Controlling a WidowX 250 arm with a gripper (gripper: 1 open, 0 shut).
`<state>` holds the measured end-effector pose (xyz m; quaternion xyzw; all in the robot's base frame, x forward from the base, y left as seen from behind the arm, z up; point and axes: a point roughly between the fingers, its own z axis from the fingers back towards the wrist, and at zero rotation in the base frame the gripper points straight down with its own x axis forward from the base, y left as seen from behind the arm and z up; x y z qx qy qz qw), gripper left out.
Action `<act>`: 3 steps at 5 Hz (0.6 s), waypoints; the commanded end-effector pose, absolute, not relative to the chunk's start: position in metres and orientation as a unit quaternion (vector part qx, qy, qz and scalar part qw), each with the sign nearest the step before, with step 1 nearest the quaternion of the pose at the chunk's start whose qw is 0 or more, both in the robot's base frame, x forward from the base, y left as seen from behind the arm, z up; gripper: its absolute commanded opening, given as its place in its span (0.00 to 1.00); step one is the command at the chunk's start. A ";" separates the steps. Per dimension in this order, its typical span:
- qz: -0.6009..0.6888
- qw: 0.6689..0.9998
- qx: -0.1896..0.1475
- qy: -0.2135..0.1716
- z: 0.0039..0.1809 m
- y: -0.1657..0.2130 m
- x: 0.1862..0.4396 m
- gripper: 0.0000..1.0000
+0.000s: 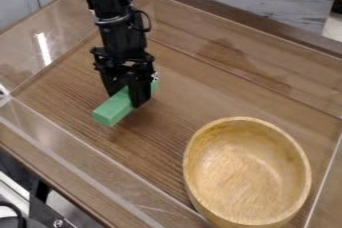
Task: Remove the green block from inside the brown bowl and put it on the table
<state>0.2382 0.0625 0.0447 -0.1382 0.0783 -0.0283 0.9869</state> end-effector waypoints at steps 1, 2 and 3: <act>-0.036 0.989 -0.130 0.055 0.057 0.064 0.252 0.00; -0.035 0.989 -0.132 0.056 0.058 0.064 0.254 1.00; -0.038 0.989 -0.133 0.055 0.063 0.061 0.261 1.00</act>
